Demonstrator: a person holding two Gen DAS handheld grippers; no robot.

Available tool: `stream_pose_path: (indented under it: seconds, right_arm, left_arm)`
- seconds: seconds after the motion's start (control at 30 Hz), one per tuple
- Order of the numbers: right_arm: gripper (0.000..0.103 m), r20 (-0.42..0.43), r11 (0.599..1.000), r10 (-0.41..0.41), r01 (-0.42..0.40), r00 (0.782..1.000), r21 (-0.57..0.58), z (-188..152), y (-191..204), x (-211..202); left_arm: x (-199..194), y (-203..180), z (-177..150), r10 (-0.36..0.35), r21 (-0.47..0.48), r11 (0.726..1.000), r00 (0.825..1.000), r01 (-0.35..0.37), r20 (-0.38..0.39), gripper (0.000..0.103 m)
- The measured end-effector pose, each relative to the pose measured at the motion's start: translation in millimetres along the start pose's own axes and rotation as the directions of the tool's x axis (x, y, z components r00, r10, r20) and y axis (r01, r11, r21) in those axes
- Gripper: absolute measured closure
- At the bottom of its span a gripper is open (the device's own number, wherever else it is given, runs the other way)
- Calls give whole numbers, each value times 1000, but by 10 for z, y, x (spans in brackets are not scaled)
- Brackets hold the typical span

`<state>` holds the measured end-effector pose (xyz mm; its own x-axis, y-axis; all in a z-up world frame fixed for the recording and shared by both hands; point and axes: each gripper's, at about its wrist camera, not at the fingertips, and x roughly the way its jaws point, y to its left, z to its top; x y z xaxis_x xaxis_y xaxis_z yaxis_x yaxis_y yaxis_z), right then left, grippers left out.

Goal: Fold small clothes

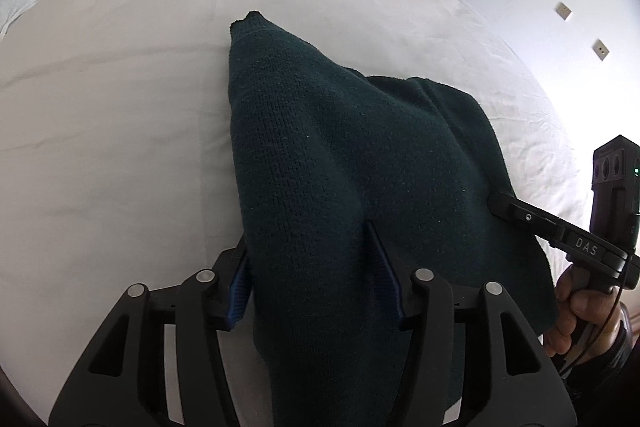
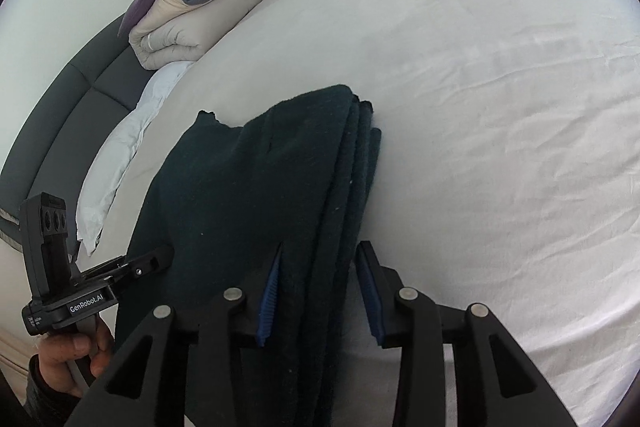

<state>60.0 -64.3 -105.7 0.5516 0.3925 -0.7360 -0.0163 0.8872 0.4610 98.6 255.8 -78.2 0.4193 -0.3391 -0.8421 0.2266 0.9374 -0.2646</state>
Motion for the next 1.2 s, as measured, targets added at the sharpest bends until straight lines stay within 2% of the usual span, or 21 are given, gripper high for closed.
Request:
stream_pose_path:
  seconds: [0.17,0.3,0.4,0.5,0.6,0.7,0.77,0.87,0.97,1.0,1.1,1.2]
  right_arm:
    - [53,9,1000,-8,8,1000,11,-41,-39,-53]
    - [50,40,995,-97,98,994,-13,19,66,-238]
    - [50,89,992,-125,127,988,-13,111,166,-431]
    - [50,113,1000,-16,17,993,-2,197,309,-562]
    - [50,83,997,70,-67,994,-38,192,509,-501]
    - [50,22,996,79,-78,997,-44,64,565,-317]
    - [50,-33,996,89,-90,995,-9,-57,492,-171]
    - [70,-33,997,75,-75,997,-7,-207,355,-117]
    - [90,-21,995,98,-97,995,25,-265,164,-162]
    - [100,-20,995,95,-95,995,34,-284,103,-183]
    - [103,-15,994,103,-103,995,38,-371,1,-232]
    - [103,-9,993,112,-112,994,43,-441,-70,-276]
  left_arm:
    - [6,-38,4,9,-12,1000,1000,-9,3,44]
    - [22,-26,18,27,-8,1000,1000,-27,9,41]
    - [52,-13,24,26,-17,1000,1000,-26,13,40]
    - [58,-6,25,27,-21,999,1000,-27,16,40]
    - [56,-17,17,34,-22,999,999,-34,20,40]
    - [68,-16,17,35,-26,999,999,-35,21,40]
    - [79,-4,13,32,-29,999,999,-31,25,40]
    - [94,11,-3,35,-31,999,999,-34,32,36]
    - [98,55,2,18,-43,999,999,-16,33,34]
    - [94,66,5,12,-46,999,999,-11,33,34]
    - [10,108,1,-7,-66,998,999,10,46,33]
    - [-168,138,-9,7,-93,996,995,2,99,34]
